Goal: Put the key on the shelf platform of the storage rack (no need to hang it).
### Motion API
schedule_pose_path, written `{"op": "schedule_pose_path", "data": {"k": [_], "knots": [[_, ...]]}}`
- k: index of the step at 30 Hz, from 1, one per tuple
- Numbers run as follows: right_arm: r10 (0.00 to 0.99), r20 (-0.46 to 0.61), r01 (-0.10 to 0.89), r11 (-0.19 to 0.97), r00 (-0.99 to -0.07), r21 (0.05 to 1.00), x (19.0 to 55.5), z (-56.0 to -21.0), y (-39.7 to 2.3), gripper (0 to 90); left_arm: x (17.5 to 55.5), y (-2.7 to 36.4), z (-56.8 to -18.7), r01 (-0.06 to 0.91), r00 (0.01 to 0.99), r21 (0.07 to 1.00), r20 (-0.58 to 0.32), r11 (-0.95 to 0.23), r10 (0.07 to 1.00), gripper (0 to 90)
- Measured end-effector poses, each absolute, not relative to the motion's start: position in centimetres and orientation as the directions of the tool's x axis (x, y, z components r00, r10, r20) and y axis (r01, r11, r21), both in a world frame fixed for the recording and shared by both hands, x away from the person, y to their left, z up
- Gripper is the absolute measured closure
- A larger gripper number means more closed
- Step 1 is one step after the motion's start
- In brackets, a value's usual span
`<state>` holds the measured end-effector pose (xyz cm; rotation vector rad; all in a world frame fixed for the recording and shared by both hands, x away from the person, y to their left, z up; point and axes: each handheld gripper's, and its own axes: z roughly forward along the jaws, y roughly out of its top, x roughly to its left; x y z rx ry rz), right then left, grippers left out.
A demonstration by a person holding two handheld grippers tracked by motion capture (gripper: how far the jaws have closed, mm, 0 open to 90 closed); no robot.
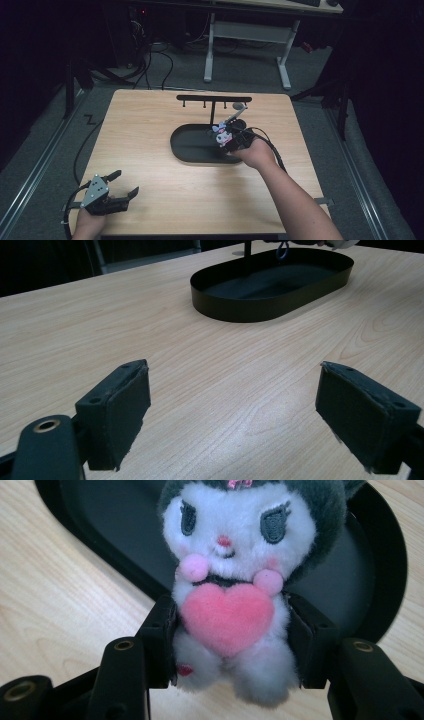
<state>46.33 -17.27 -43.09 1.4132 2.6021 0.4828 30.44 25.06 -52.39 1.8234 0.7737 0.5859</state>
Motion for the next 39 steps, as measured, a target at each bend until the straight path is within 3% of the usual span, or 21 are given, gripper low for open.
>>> {"op": "schedule_pose_path", "data": {"k": [21,31,39], "knots": [[0.845,0.031,0.816,0.505,-0.534,0.28,48.2,-48.1,-15.7,44.4,30.1,25.6,-52.3,0.242,0.668,0.935,0.033,-0.259,0.744,14.9],[0.858,0.044,0.818,0.471,-0.512,0.329,48.0,-47.0,-15.9,30.0,30.4,25.4,-52.4,0.243,0.668,0.936,0.029,-0.255,0.743,14.9],[0.861,0.071,0.814,0.445,-0.503,0.373,46.7,-45.0,-16.2,29.0,30.2,25.4,-52.5,0.251,0.669,0.934,0.021,-0.254,0.743,14.9]]}}
